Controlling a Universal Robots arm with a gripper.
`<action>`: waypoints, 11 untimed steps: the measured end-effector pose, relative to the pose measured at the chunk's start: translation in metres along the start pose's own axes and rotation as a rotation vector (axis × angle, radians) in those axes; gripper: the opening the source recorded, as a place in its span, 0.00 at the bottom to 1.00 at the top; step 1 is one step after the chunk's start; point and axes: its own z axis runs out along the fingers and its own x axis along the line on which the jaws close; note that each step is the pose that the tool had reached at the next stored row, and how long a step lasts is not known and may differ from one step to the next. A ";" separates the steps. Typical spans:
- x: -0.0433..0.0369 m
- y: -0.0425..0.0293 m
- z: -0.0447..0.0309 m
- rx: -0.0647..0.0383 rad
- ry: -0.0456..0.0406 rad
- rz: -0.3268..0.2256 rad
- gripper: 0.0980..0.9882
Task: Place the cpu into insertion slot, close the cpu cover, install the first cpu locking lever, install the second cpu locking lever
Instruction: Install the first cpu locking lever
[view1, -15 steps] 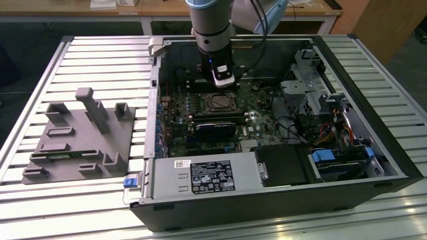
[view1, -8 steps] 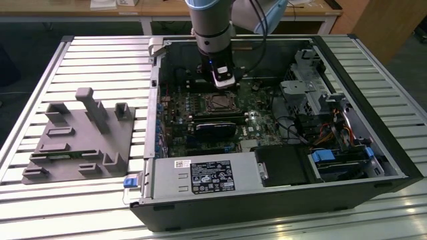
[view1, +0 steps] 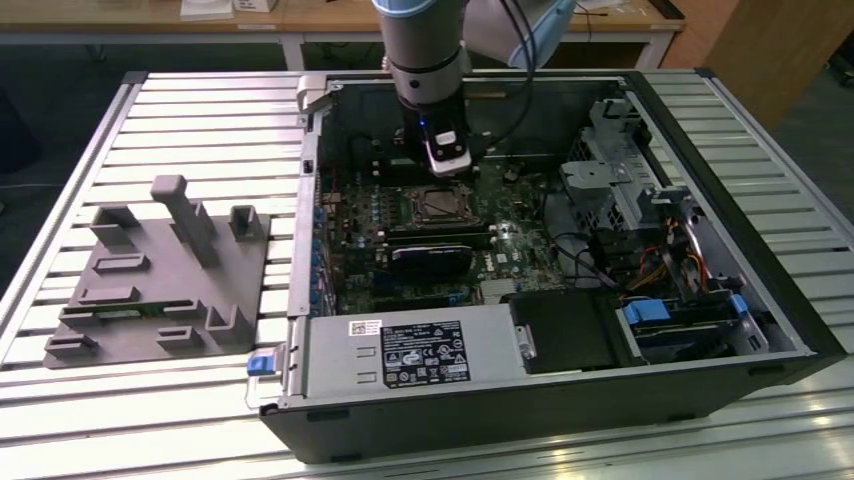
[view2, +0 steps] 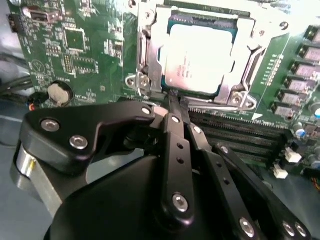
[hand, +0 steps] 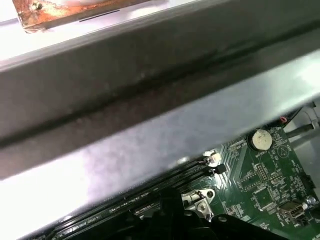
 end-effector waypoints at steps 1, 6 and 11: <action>-0.0003 0.0003 -0.0016 0.000 0.0000 0.000 0.01; -0.0001 0.0021 -0.0034 0.000 0.0003 0.000 0.01; 0.0024 0.0072 -0.0028 0.000 0.0002 0.000 0.01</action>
